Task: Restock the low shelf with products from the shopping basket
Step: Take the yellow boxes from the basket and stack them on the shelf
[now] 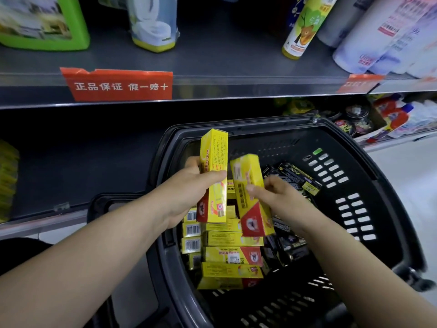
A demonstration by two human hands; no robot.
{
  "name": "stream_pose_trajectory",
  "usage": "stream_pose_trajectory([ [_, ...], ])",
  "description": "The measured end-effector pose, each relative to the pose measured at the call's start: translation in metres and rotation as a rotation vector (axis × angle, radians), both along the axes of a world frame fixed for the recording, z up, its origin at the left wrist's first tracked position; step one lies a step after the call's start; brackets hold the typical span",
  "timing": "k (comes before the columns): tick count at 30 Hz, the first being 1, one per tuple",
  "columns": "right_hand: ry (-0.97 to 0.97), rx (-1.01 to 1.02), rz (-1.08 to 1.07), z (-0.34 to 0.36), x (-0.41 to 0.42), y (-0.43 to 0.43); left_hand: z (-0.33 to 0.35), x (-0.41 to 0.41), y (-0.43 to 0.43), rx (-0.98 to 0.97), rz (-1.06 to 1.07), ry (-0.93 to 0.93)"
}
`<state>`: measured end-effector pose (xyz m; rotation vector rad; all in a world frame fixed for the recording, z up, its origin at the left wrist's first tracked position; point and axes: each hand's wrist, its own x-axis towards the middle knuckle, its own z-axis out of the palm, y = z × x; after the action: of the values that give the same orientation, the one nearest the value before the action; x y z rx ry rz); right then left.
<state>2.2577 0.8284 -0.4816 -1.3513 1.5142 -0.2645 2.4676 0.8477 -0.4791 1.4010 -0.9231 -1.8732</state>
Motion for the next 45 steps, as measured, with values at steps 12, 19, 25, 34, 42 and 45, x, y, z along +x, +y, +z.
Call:
stream_pose_trajectory([
  [12,-0.242,-0.028,-0.092,-0.003,0.012,0.006,-0.006,-0.009,0.011,-0.063,0.0,-0.067],
  [19,0.608,0.062,0.672,-0.085,-0.01,0.016,0.001,-0.006,0.015,-0.073,-0.003,-0.083],
  [25,0.757,-0.065,0.706,-0.089,-0.008,0.015,0.013,-0.001,0.018,-0.061,0.002,-0.051],
  [34,-0.351,0.332,-0.139,0.019,-0.001,0.01,0.029,0.025,0.028,-0.048,0.036,0.051],
  [42,-0.417,0.101,0.046,0.058,0.08,0.022,0.035,0.063,0.049,-0.068,0.161,0.071],
  [45,-0.384,0.112,0.127,0.061,0.111,0.019,0.033,0.09,0.063,-0.03,0.223,0.122],
])
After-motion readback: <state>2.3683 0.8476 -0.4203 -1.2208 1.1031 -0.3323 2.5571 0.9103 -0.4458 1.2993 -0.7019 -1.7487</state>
